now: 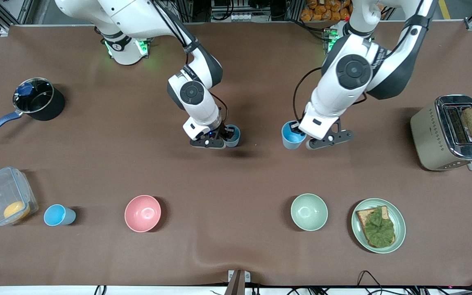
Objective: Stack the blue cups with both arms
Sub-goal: 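Carry both blue cups toward the table middle, bringing them together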
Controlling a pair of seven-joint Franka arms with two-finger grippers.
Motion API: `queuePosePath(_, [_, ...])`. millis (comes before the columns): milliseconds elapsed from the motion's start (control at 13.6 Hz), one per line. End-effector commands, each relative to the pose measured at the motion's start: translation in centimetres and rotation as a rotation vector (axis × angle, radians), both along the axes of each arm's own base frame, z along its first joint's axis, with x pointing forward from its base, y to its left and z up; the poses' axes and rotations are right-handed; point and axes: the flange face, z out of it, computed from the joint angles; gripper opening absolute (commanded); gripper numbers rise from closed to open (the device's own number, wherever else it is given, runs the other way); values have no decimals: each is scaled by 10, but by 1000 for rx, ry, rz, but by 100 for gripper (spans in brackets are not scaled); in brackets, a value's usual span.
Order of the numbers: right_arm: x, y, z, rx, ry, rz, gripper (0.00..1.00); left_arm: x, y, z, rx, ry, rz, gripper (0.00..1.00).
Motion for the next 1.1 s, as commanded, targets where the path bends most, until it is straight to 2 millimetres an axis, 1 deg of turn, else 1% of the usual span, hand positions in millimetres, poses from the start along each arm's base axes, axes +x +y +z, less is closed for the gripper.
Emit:
queuePosePath(0, [20,-6,43,-18,53,-29,61,-1,-22,6,-38,-2,56,0])
queuePosePath(147, [42,-16,82,-39,102,-48,64,-6,-54,4,-55,-2,95,0])
queuePosePath(221, [51,-25,101,-44,116,-53,65,-4,-64,2,-58,2,129,0])
queuePosePath(294, [61,-37,119,-40,117,-65,70,-6,-75,2,-63,3,141,0])
queuePosePath(368, [71,-52,137,-31,107,-74,72,-6,-80,2,-66,3,148,0])
queuePosePath(442, [77,-62,155,-22,96,-62,85,-6,-82,0,-65,6,156,0])
queuePosePath(515, [82,-76,169,-21,92,-52,100,-7,-83,-4,-61,11,161,0])
queuePosePath(589, [90,-96,186,-16,84,-47,100,-13,-93,-8,-59,20,154,0])
queuePosePath(736, [103,-139,215,-16,82,-8,100,-25,-121,-24,-86,47,193,0])
queuePosePath(810, [111,-164,231,-18,90,-4,100,-32,-138,-29,-105,42,217,0])
queuePosePath(883, [119,-194,246,-25,119,-14,100,-35,-147,-41,-104,48,241,0])
queuePosePath(957, [127,-226,261,-25,151,-30,100,-39,-157,-48,-113,46,256,0])
queuePosePath(1031, [127,-248,274,-35,160,-17,100,-43,-165,-55,-120,45,268,0])
